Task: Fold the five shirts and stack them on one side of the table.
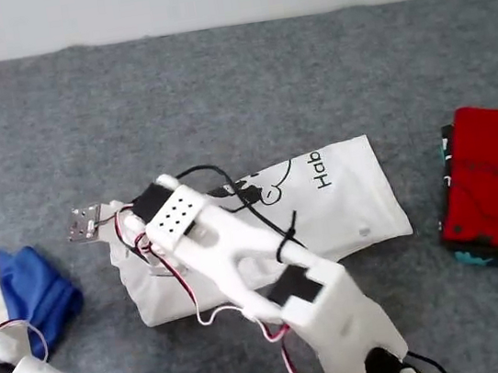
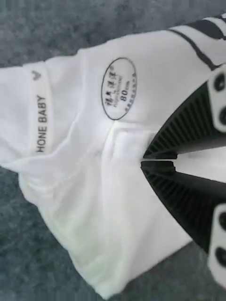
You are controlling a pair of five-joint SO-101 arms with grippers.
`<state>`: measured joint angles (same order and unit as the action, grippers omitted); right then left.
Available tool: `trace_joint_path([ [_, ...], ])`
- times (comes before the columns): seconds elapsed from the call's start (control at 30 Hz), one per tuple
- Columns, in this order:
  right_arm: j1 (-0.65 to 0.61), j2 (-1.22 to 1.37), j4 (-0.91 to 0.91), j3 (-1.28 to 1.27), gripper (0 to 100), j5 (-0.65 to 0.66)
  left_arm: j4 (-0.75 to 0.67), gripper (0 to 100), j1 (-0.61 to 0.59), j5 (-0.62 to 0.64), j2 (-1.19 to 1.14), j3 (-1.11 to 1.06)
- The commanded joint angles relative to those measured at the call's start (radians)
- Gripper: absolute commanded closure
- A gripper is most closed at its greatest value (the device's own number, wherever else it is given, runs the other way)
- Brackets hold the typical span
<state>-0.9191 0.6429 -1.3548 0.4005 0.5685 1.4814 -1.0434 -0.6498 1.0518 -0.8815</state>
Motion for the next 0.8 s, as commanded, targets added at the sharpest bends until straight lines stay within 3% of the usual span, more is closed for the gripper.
trace_joint_path([
  [0.0, -0.007, 0.048, 0.015, 0.091, 99.0, -0.009, -0.018, 98, 0.000, -0.008, 0.012, 0.012],
  [0.1, -0.005, 0.044, -0.039, 0.173, 99.0, -0.054, -0.018, 98, 0.000, -0.008, 0.011, 0.010],
  [0.37, 0.090, -0.044, -0.424, 0.448, 99.0, -0.109, -0.018, 98, 0.000, -0.008, 0.011, 0.012],
  [0.67, 0.467, -0.173, -0.441, 0.371, 98.8, -0.155, 0.011, 98, 0.000, -0.031, 0.011, 0.012],
  [0.77, 0.610, -0.177, -0.441, 0.313, 93.1, -0.176, 0.011, 98, -0.003, -0.044, 0.011, 0.012],
])
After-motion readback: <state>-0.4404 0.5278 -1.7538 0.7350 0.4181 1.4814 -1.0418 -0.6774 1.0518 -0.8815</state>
